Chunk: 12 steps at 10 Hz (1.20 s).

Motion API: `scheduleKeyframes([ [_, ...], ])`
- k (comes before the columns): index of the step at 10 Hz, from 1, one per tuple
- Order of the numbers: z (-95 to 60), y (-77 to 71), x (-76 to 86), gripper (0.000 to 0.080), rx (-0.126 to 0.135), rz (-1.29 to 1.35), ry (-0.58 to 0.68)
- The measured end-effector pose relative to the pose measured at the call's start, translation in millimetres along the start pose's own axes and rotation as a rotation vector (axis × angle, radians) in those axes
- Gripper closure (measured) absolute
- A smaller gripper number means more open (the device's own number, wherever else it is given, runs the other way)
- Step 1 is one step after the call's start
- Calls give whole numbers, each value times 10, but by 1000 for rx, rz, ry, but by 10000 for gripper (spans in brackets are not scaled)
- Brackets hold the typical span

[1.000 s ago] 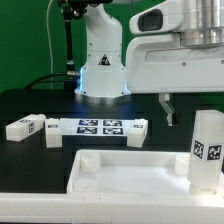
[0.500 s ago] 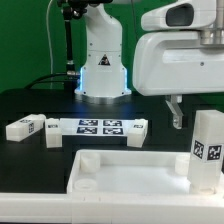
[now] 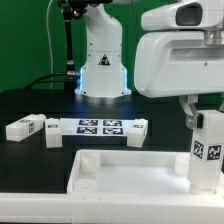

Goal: Assemble desk

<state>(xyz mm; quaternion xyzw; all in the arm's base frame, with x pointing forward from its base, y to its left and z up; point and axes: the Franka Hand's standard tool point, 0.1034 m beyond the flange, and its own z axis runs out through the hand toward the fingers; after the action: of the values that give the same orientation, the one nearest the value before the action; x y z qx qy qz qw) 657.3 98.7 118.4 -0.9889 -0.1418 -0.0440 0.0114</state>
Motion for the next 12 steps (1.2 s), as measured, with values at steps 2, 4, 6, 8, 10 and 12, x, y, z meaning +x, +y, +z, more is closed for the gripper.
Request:
scheduleKeyframes([
  [2, 0, 0, 0, 511, 1, 16, 0],
  [4, 0, -1, 0, 511, 2, 73, 0],
  [6, 4, 30, 0, 509, 27, 255, 8],
  [8, 6, 55, -3, 509, 46, 483, 24],
  [10, 5, 74, -7, 509, 54, 649, 38],
  [12, 7, 83, -11, 509, 62, 918, 29],
])
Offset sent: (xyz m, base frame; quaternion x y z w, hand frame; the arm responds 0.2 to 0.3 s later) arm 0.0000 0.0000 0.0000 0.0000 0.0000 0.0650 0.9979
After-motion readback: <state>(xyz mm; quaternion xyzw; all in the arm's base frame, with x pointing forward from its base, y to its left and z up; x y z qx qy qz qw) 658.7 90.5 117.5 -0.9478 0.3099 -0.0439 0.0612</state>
